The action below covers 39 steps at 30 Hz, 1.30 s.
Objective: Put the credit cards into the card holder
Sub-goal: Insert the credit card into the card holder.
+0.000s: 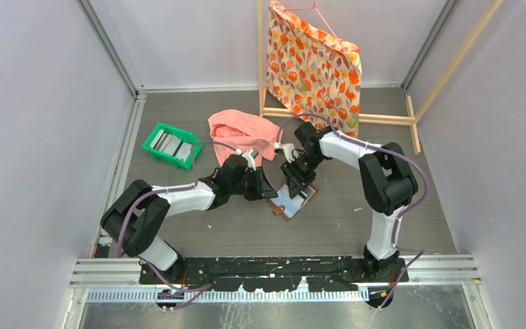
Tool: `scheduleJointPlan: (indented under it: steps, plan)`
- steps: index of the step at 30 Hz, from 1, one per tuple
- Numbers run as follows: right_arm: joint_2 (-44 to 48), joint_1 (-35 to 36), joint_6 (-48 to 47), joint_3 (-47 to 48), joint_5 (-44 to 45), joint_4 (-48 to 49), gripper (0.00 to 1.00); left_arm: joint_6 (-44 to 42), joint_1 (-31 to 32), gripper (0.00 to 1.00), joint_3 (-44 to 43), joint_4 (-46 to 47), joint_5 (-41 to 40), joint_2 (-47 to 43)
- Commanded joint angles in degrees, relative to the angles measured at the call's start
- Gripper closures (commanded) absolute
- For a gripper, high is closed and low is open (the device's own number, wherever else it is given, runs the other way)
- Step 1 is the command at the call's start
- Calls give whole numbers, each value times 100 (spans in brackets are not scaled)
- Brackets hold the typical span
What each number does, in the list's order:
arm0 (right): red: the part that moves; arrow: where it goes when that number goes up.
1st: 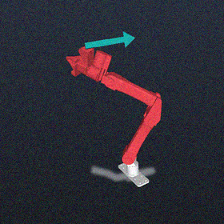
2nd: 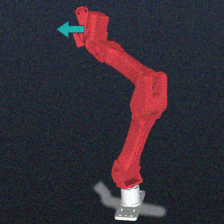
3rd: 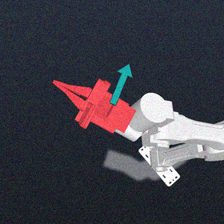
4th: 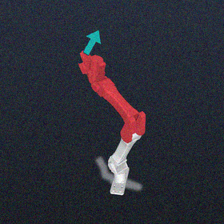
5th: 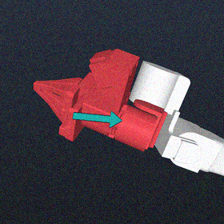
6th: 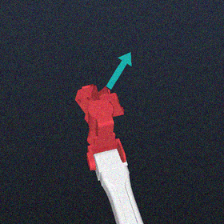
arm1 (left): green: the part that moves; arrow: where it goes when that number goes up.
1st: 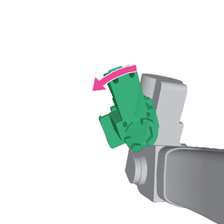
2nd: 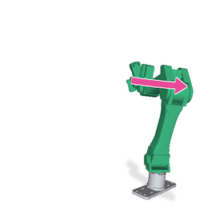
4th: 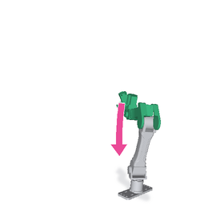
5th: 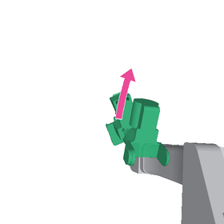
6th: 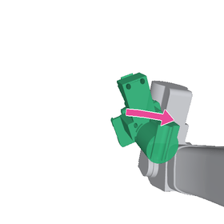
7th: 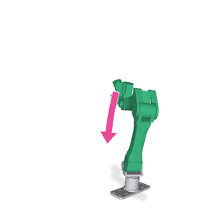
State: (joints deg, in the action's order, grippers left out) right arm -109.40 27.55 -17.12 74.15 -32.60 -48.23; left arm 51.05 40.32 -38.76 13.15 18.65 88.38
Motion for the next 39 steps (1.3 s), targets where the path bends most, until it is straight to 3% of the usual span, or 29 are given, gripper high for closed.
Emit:
scheduleJointPlan:
  steps: [1,21,39]
  plan:
    - [296,16,-120,192,321,-92,56,72,-24,71,41,353,37,-9]
    - [411,490,-452,227,1039,-361,51,268,-23,72,23,520,182,582]
    - [305,785,-428,241,1007,-415,47,265,-24,74,74,528,138,708]
